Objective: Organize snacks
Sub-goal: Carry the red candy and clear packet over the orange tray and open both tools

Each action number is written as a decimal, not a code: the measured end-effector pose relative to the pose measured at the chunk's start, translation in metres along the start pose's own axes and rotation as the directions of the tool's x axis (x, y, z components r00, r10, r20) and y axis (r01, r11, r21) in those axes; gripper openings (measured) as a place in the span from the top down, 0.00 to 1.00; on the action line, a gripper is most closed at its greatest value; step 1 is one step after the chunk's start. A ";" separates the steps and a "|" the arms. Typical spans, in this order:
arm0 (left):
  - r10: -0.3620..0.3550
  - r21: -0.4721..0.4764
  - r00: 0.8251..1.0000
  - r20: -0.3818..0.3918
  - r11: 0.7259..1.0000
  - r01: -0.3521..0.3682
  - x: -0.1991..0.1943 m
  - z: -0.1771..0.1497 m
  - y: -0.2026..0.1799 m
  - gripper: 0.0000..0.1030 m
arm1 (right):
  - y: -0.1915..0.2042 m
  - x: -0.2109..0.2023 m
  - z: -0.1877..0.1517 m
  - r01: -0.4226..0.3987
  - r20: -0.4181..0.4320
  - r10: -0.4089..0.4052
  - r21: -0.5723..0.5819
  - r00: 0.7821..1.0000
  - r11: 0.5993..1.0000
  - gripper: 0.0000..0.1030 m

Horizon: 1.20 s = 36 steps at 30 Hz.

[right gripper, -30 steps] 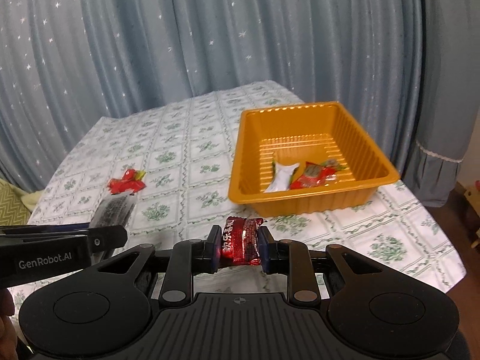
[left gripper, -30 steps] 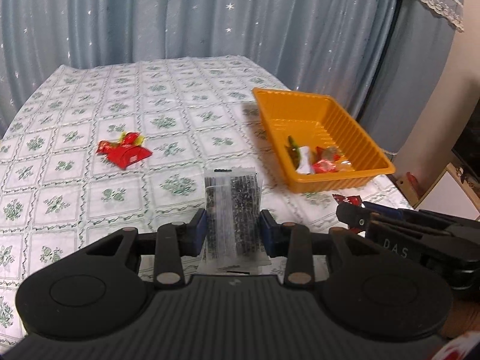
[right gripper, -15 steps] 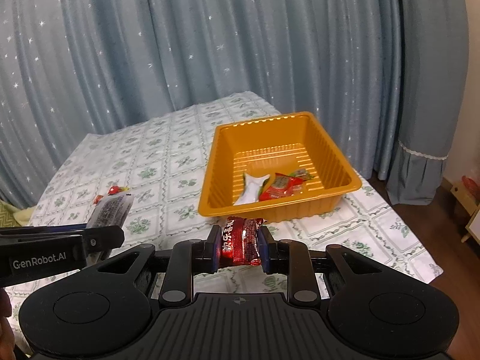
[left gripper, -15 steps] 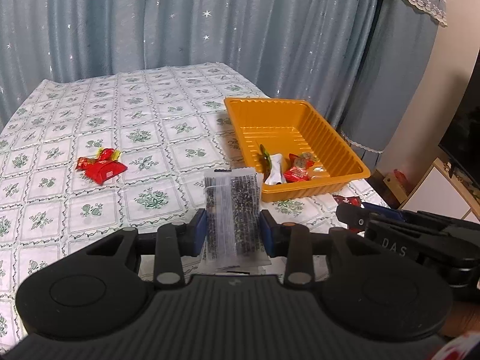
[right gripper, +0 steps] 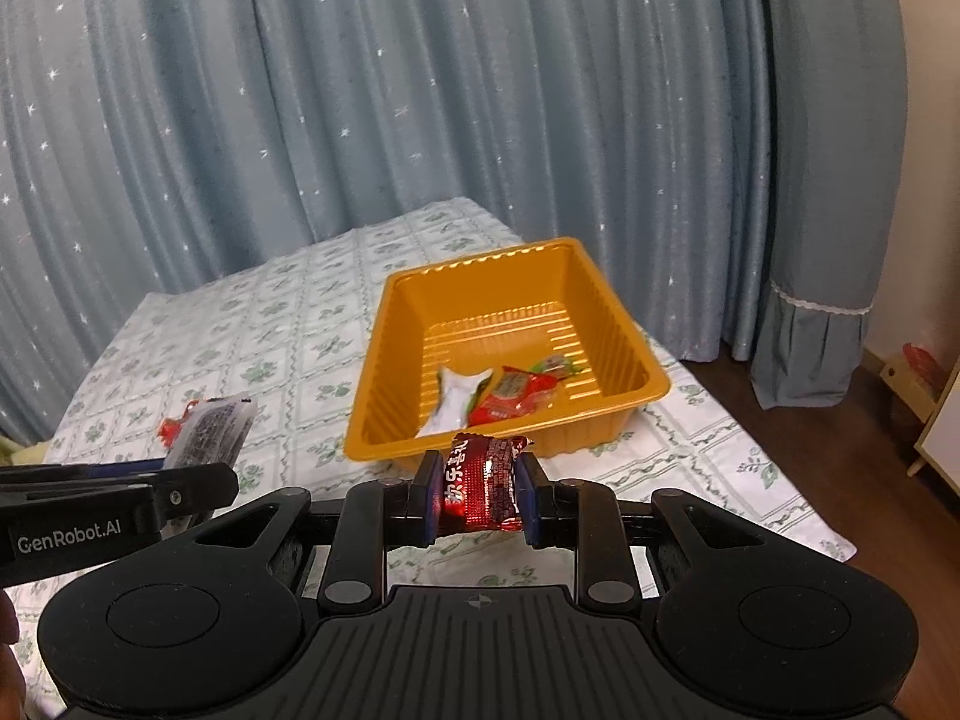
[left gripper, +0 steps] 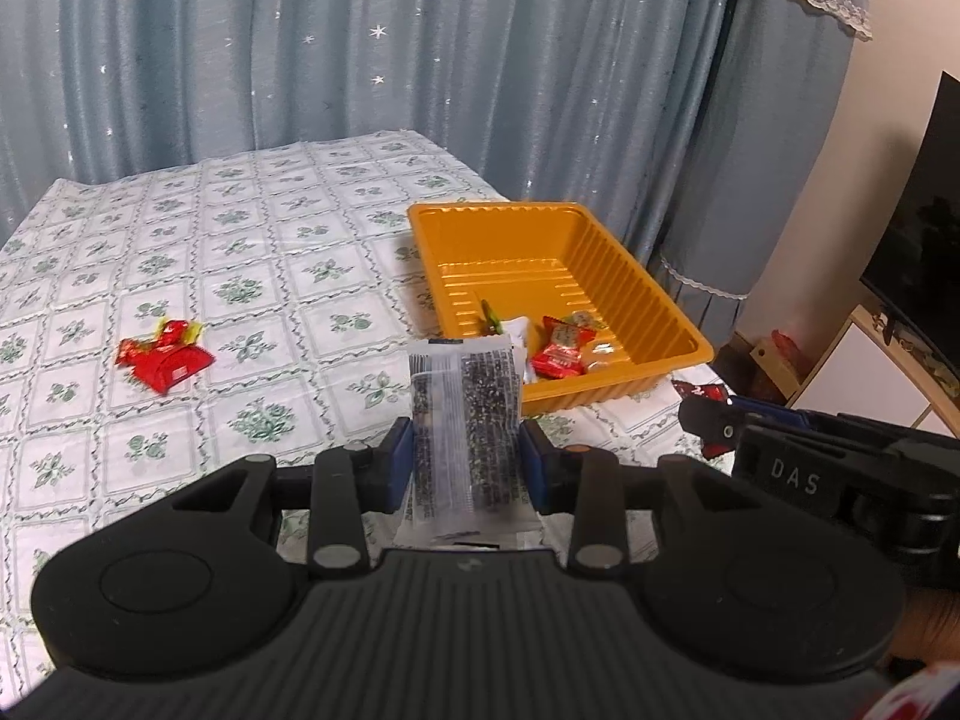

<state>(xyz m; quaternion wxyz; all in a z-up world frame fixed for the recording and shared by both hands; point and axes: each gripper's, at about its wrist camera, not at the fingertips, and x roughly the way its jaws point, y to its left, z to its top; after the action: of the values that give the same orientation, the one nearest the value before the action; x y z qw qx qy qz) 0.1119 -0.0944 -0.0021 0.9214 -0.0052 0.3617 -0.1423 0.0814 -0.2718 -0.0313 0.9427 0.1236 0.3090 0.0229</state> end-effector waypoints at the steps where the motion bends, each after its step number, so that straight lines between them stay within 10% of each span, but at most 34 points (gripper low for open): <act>1: -0.003 0.004 1.000 0.000 1.000 0.003 0.002 0.001 -0.002 0.67 | -0.002 0.000 0.002 0.004 0.004 -0.004 0.004 1.000 1.000 0.75; 36: -0.086 0.049 0.996 -0.017 0.995 0.087 0.121 0.067 -0.029 0.67 | -0.060 0.091 0.077 -0.001 0.007 0.001 0.033 1.000 0.999 0.75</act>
<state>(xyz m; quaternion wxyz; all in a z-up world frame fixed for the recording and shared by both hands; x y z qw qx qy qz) 0.2334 -0.1606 -0.0298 0.9115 0.0033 0.3643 -0.1909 0.1986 -0.3357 -0.0388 0.9417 0.1392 0.3059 0.0180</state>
